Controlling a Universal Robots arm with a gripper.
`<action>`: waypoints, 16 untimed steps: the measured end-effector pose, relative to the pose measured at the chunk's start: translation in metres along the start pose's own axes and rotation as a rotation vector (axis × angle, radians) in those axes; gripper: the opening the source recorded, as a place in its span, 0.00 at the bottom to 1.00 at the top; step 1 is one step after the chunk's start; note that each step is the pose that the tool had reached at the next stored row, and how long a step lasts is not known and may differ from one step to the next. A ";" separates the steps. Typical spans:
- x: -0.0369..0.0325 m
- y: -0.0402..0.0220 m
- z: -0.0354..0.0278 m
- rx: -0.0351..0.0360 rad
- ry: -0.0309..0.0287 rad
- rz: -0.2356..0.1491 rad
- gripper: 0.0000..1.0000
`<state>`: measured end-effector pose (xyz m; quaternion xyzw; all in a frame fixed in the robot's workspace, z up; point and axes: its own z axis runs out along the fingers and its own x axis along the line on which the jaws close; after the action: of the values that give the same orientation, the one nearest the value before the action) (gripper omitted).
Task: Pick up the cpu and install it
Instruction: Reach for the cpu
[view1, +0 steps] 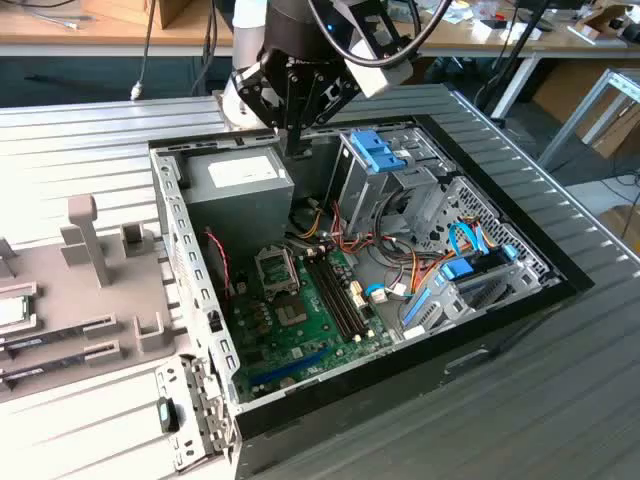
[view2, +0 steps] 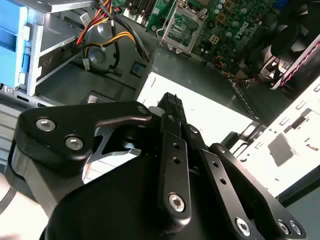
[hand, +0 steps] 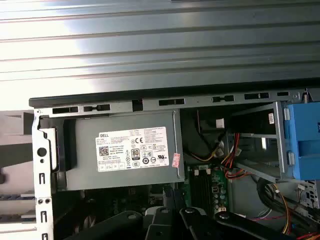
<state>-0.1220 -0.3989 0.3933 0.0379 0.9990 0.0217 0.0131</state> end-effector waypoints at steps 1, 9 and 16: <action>0.0000 0.0000 0.0000 0.0000 0.0000 0.000 0.11; 0.0023 -0.0002 0.0000 -0.0001 0.0000 0.000 0.11; 0.0060 -0.0004 -0.0002 0.0000 0.0000 0.000 0.11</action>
<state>-0.1279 -0.3989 0.3933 0.0379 0.9990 0.0217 0.0131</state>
